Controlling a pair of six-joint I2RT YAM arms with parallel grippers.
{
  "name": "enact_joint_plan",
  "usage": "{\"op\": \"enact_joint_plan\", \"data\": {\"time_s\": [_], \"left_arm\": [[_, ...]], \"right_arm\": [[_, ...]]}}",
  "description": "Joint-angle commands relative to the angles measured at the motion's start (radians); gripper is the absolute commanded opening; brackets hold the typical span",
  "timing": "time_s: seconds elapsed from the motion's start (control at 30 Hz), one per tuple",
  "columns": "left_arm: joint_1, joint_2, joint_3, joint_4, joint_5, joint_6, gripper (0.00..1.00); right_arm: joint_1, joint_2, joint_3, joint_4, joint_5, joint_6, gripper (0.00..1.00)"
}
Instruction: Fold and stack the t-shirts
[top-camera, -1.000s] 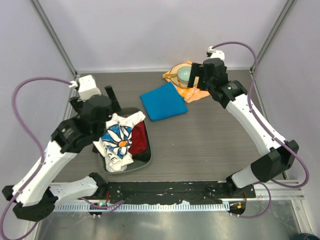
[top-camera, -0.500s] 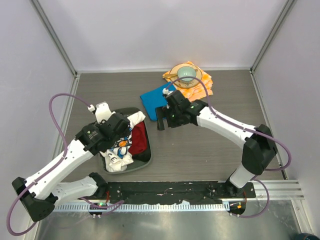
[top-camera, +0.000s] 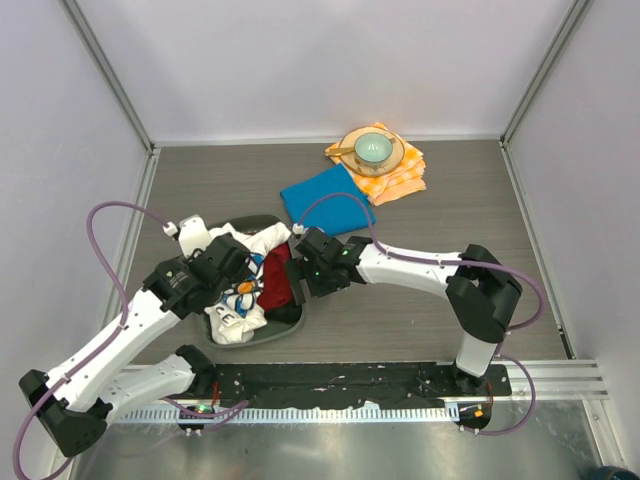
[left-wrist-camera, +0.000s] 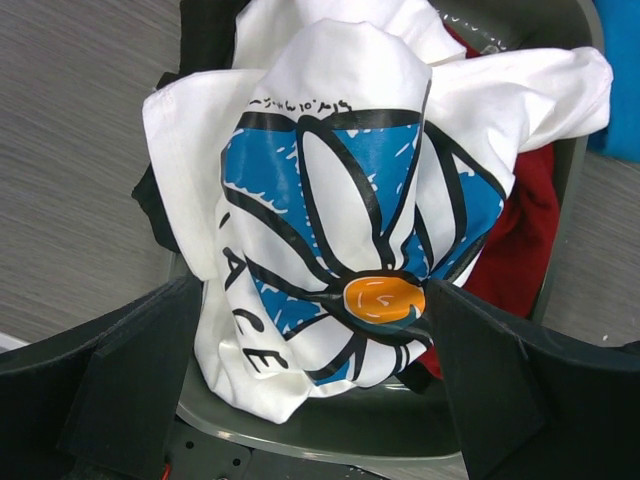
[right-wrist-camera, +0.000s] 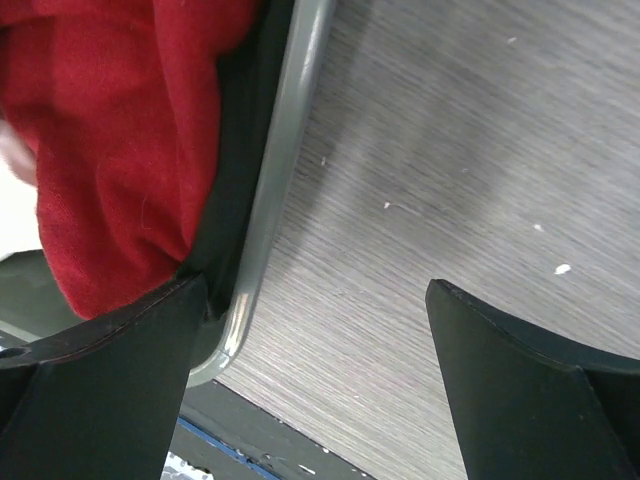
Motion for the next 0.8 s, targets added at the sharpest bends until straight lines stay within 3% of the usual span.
{"op": "enact_joint_plan", "data": {"time_s": [0.0,0.13,0.23,0.27,0.33,0.37,0.43,0.5,0.77], "left_arm": [[0.011,-0.034,-0.007,-0.008,-0.017,-0.027,1.0],[0.017,-0.044,-0.007,-0.009,-0.02,-0.017,1.0],[0.019,-0.05,-0.008,-0.008,-0.02,-0.019,1.0],[0.02,-0.051,-0.008,-0.011,-0.02,-0.016,1.0],[0.02,-0.056,-0.005,-0.014,-0.021,-0.013,1.0],[0.02,-0.059,-0.004,-0.015,-0.024,-0.01,1.0],[0.023,-0.064,0.0,-0.024,-0.031,-0.007,1.0],[0.023,-0.071,0.003,-0.026,-0.034,-0.004,1.0],[0.029,-0.09,0.023,-0.054,-0.055,0.012,1.0]], "right_arm": [[0.044,0.02,0.004,0.072,0.002,0.063,0.97],[0.093,0.044,0.001,0.097,0.003,0.106,0.9],[0.111,0.075,0.007,0.117,-0.001,0.138,0.66],[0.114,0.096,0.013,0.121,0.005,0.143,0.53],[0.122,0.115,0.028,0.124,0.009,0.159,0.41],[0.123,0.133,0.033,0.127,0.009,0.166,0.3],[0.123,0.152,0.047,0.131,0.009,0.178,0.21],[0.123,0.187,0.081,0.128,0.061,0.187,0.01],[0.119,0.345,0.284,0.127,0.176,0.274,0.01]]}}
